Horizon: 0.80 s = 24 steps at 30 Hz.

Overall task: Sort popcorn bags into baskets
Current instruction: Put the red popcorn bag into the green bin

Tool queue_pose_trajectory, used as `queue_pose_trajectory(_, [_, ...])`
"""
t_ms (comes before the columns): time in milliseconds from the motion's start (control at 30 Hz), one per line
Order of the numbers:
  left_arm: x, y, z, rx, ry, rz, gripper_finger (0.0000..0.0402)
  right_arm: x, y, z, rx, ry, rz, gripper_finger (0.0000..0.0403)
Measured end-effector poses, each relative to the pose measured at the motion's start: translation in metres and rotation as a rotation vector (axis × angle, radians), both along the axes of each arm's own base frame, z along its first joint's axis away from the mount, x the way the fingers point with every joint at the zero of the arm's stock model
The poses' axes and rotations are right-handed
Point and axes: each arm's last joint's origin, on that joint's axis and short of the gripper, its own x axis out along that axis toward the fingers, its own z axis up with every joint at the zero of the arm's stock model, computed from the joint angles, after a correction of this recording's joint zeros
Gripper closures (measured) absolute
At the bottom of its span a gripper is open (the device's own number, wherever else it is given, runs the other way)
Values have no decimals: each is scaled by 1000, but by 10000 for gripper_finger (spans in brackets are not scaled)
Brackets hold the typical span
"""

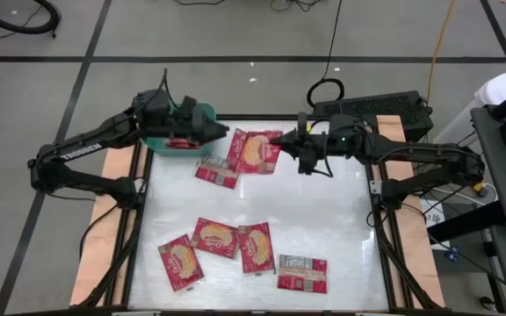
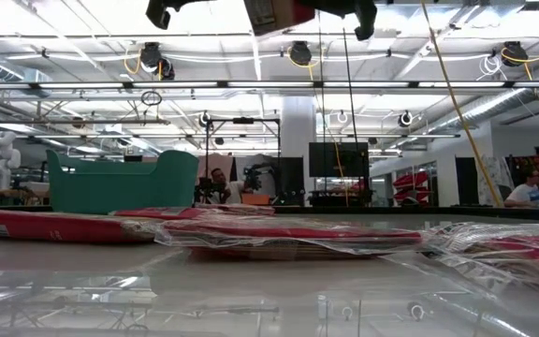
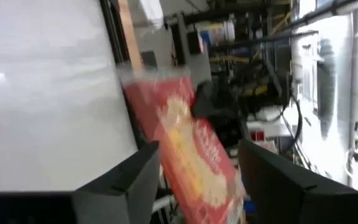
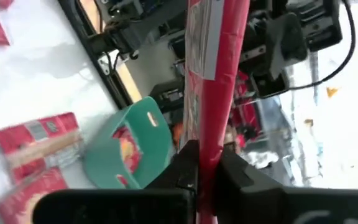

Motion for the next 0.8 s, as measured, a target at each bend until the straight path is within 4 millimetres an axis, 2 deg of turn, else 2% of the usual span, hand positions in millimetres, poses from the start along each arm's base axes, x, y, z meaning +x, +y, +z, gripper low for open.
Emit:
queue_pose_trajectory(233, [12, -22, -5, -12, 28, -37, 145, 6, 4, 1, -76, -32, 4, 391])
queue_pose_trajectory(467, [43, -31, -20, -11, 46, -76, 144, 13, 11, -1, -113, -51, -1, 390])
queue_pose_trajectory(633, [63, -31, -20, 44, -43, -110, 178, 17, 17, -4, -131, -42, 7, 390])
queue_pose_trajectory(800, [70, -30, -26, 54, -41, -131, 247, 18, 20, -4, -160, -34, -41, 390])
